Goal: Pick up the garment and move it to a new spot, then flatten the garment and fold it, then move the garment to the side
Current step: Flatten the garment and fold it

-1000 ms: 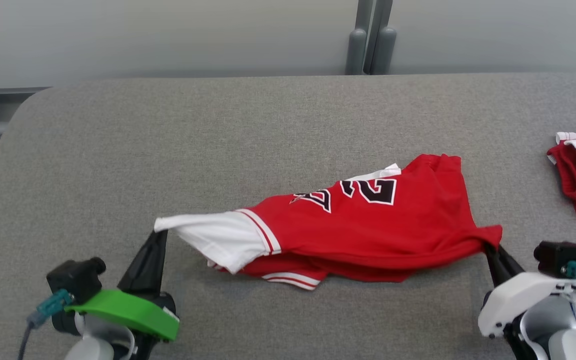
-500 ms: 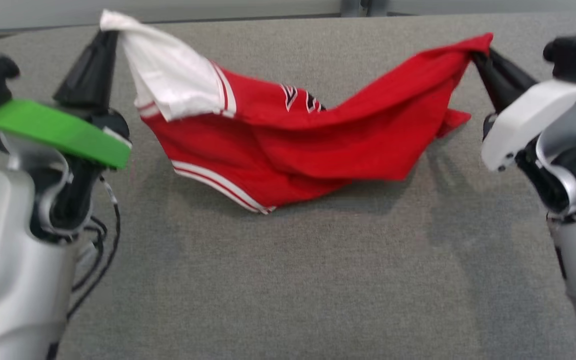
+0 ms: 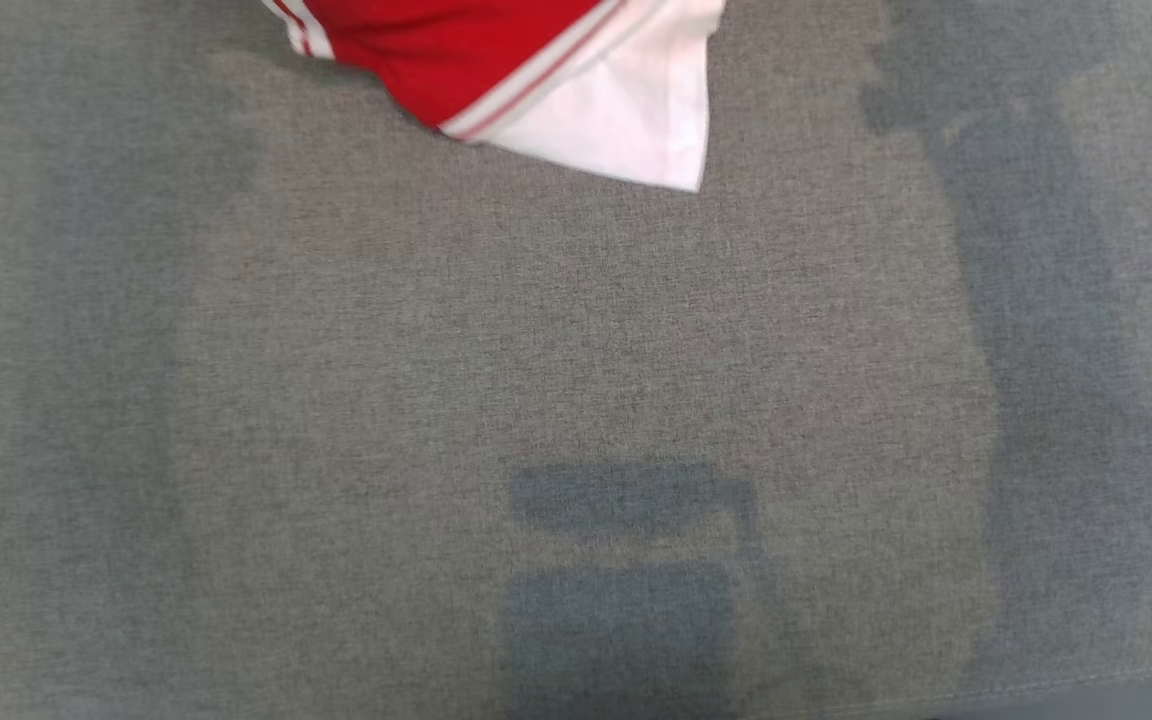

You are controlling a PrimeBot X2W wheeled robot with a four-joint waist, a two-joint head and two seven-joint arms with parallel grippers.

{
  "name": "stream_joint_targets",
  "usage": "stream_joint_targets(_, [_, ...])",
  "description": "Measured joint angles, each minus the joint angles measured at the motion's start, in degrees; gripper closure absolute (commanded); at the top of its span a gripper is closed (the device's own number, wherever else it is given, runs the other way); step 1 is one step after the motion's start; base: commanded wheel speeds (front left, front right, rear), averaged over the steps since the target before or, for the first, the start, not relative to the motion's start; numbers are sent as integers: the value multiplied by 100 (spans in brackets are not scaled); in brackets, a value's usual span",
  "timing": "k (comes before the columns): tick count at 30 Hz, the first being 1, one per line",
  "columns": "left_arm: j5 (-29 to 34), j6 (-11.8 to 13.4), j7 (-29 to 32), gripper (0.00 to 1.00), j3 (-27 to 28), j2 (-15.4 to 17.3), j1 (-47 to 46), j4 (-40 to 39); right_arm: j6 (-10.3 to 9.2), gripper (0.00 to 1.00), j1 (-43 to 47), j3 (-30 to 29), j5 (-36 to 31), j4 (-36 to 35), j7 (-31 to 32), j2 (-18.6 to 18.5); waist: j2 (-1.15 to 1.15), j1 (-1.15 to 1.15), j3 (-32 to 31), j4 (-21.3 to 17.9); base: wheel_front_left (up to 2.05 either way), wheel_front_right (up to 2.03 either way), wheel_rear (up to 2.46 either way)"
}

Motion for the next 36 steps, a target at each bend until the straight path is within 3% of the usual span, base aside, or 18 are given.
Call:
stream_joint_targets(9, [617,-37,-1027,100,-65,63,-1522,769,1,100,-1068,-392,-575,1211,-1195,346,0,0,601,-286,0,0,0])
stream_joint_targets(15, [820,-31,-1885,100,21,-155,-2304,1218,0,100,-1592,-821,-1176,1826,-2226,604,0,-1,592,-473,0,0,0])
stream_joint_targets(21, [970,-30,-2167,100,194,-336,-2743,1250,0,100,-1922,-1074,-1774,2192,-3025,802,0,-2,465,-474,0,0,0])
stream_joint_targets(28, [931,-59,-2202,100,132,-436,-2190,1288,0,100,-1792,-793,-2093,2729,-3048,746,0,-2,631,-396,0,0,0])
stream_joint_targets(36, [511,-63,-2201,100,-168,-354,-274,578,0,100,-869,394,-1368,2899,-2532,290,0,-2,605,-179,0,0,0])
